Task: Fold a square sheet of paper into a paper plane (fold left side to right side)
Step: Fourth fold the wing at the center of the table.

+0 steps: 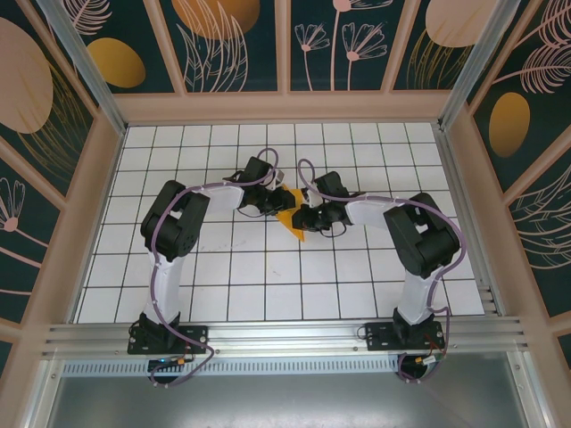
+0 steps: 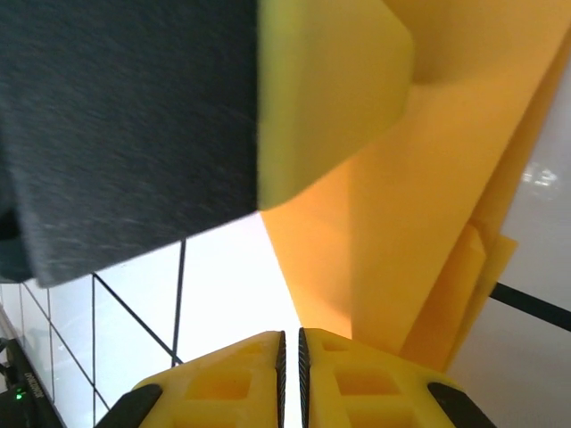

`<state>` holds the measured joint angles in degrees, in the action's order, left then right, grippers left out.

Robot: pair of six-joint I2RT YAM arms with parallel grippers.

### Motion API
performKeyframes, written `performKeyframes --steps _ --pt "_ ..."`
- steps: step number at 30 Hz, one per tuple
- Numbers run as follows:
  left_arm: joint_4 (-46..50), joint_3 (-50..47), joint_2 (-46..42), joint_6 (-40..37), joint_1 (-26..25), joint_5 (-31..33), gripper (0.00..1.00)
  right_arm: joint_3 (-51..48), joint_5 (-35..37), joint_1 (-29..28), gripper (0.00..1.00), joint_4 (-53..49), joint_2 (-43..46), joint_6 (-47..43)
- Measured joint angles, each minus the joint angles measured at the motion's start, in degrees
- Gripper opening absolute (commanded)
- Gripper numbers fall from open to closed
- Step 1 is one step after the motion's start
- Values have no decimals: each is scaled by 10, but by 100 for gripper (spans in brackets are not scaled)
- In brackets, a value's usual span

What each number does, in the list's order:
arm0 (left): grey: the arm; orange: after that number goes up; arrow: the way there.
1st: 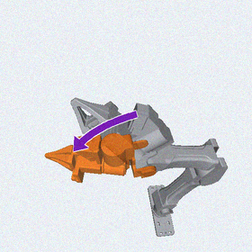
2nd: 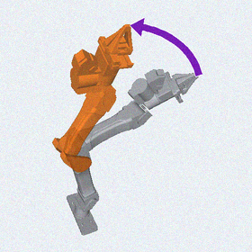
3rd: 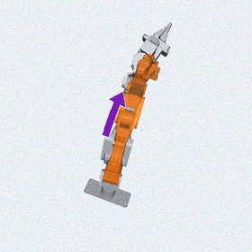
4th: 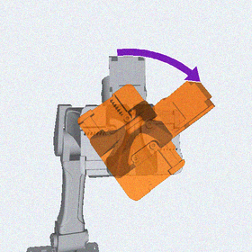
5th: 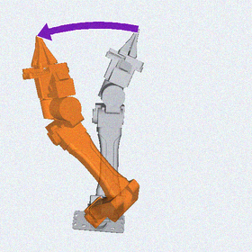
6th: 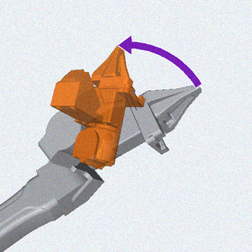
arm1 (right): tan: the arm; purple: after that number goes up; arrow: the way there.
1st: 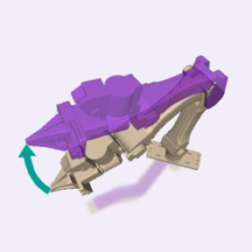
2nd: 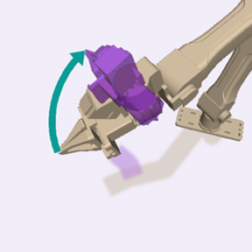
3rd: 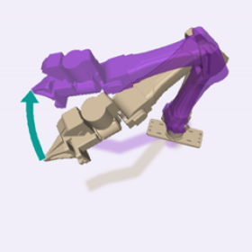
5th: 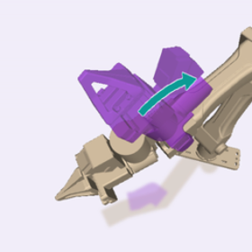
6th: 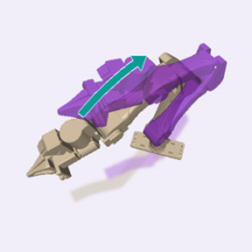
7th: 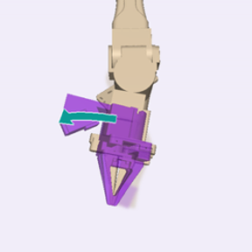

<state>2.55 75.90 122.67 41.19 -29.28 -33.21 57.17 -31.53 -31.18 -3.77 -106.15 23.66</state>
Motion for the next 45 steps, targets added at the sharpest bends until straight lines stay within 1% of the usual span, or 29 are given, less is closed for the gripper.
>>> performKeyframes --steps 11,31,45 --pt "0 0 0 0 0 0 29 0 15 -3 16 -17 -7 -14" --pt "1 1 0 0 0 3 29 0 37 -12 12 -31 -8 -35" --pt "1 1 0 0 0 4 29 -29 41 -12 12 -14 9 -35"
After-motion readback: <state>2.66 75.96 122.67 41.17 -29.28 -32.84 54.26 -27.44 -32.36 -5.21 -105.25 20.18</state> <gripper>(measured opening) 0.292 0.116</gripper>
